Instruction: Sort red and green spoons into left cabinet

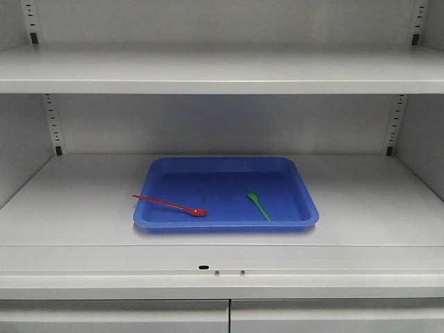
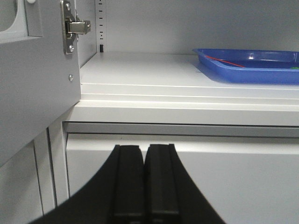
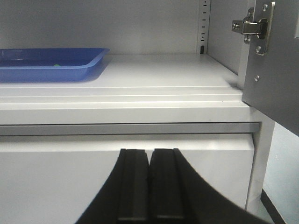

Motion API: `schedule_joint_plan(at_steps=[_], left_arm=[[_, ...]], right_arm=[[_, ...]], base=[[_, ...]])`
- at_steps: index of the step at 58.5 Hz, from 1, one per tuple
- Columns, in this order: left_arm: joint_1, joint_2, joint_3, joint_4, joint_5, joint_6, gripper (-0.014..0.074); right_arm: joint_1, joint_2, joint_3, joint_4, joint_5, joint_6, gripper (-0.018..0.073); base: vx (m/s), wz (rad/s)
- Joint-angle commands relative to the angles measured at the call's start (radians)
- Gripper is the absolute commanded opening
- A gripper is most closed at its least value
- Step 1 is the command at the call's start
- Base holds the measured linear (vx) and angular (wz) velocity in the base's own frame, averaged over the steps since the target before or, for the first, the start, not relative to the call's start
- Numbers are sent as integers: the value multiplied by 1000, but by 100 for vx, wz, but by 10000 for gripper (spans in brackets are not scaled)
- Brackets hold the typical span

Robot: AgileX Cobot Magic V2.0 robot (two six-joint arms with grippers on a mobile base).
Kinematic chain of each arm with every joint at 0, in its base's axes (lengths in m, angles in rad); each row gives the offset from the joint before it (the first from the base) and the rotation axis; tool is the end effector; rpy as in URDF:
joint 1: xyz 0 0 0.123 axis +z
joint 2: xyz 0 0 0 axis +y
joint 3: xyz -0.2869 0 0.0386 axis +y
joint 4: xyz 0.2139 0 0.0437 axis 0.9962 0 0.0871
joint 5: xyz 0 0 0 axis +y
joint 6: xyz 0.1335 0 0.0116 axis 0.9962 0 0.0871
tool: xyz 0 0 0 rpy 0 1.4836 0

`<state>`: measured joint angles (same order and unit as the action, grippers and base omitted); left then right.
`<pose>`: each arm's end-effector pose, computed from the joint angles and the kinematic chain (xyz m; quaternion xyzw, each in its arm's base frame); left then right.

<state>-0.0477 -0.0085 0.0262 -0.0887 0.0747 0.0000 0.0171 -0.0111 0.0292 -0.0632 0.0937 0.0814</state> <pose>0.0613 -0.0038 0.1983 -0.0121 0.7087 -0.0503 0.7036 0.0613 0.0003 0.1949 0.0026 0.7157 0.0103 0.6983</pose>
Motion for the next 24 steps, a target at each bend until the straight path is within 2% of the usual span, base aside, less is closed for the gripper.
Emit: schedule_joint_plan(at_steps=[1, 24], left_arm=[[2, -21, -2, -2, -81, -8, -7], [2, -21, -2, -2, -81, -8, -7]], right_arm=[[-4, -13, 11, -3, -80, -7, -6], [-4, -13, 11, -8, -80, -7, -6]], base=[[0, 0], [0, 0]])
